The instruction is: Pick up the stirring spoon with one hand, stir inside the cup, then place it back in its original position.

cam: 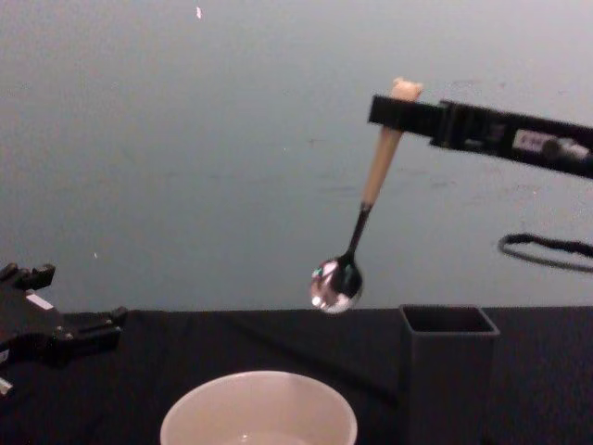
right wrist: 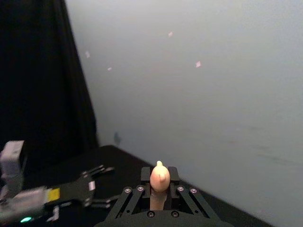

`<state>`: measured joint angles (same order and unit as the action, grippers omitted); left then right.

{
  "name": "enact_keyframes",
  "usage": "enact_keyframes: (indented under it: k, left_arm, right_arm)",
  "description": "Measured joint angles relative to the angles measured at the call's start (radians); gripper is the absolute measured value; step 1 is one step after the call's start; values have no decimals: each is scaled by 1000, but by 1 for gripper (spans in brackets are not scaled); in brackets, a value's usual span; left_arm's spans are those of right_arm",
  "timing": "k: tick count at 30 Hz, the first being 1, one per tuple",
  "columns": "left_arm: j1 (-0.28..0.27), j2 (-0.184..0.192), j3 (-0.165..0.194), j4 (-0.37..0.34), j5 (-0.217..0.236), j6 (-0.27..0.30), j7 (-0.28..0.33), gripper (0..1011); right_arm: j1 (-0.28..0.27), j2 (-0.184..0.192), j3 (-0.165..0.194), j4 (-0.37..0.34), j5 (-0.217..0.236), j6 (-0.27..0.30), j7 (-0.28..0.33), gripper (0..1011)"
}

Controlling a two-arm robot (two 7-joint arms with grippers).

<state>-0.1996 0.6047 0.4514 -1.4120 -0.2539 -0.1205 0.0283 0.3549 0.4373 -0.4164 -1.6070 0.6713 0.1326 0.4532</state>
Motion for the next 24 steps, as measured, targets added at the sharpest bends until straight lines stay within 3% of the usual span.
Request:
enact_keyframes:
  k: [9, 14, 24]
  left_arm:
    - [0, 0, 0, 0, 0, 0, 0, 1001]
    - [0, 0, 0, 0, 0, 0, 0, 1001]
    - [0, 0, 0, 0, 0, 0, 0, 1001]
  right_arm:
    - [5, 6, -74, 11, -9, 2, 36, 214]
    - [3, 14, -119, 25, -52, -29, 58, 214]
    - [-1, 12, -168, 58, -126, -62, 77, 214]
